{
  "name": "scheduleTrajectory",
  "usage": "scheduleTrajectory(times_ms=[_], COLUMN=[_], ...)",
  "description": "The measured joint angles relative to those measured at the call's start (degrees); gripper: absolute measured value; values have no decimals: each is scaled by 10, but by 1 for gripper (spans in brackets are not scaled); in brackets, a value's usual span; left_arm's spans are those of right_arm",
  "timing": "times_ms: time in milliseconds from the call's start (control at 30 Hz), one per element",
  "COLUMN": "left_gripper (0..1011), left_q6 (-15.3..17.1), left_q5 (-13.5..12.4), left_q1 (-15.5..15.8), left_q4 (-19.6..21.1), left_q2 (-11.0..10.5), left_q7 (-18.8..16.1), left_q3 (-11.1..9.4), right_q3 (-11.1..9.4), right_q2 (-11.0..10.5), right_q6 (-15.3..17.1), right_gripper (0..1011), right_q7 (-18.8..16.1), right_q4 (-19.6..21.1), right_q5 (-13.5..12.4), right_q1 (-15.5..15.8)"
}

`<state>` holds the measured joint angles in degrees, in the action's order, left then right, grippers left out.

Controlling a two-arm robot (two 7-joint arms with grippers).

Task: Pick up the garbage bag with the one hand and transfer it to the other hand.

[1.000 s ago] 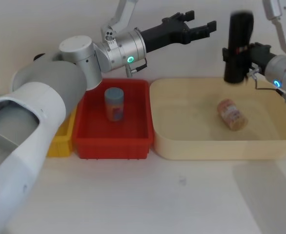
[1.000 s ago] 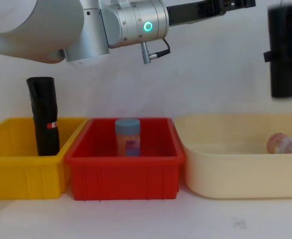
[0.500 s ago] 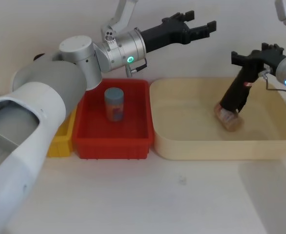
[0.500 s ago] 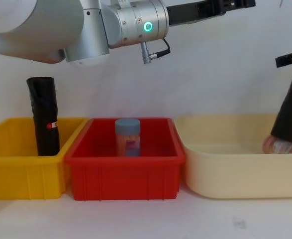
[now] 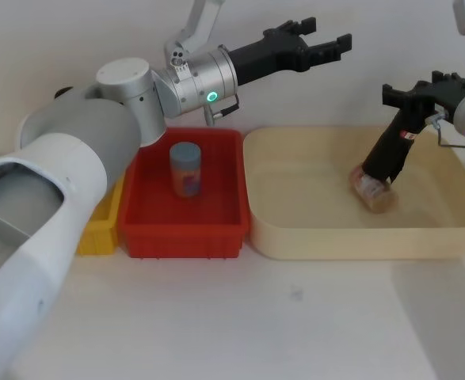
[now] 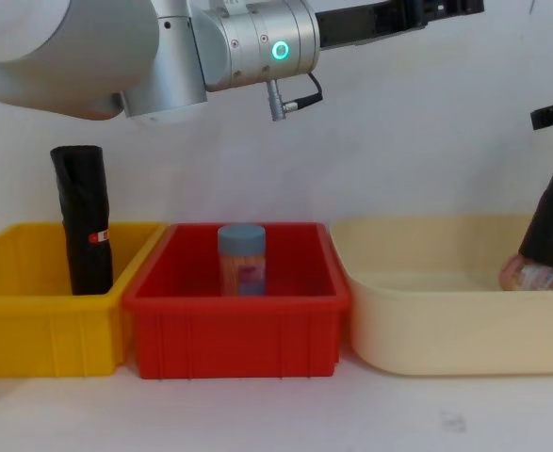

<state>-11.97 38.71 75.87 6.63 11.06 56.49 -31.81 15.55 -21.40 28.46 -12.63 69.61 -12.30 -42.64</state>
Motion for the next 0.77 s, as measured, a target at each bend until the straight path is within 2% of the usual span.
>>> scheduleTrajectory(times_ms=[767], left_gripper=[1002], left_q6=[0], left_q5=[0], left_q1=[0], left_q4=[0], left_q2=[0], left_q7=[0], left_q3=[0], right_q3=[-2], right_q2=[-1], right_q6=[1], right_gripper=[1001], right_q7=[1], right_q4=[-2], right_q5=[0], right_q1=[-1])
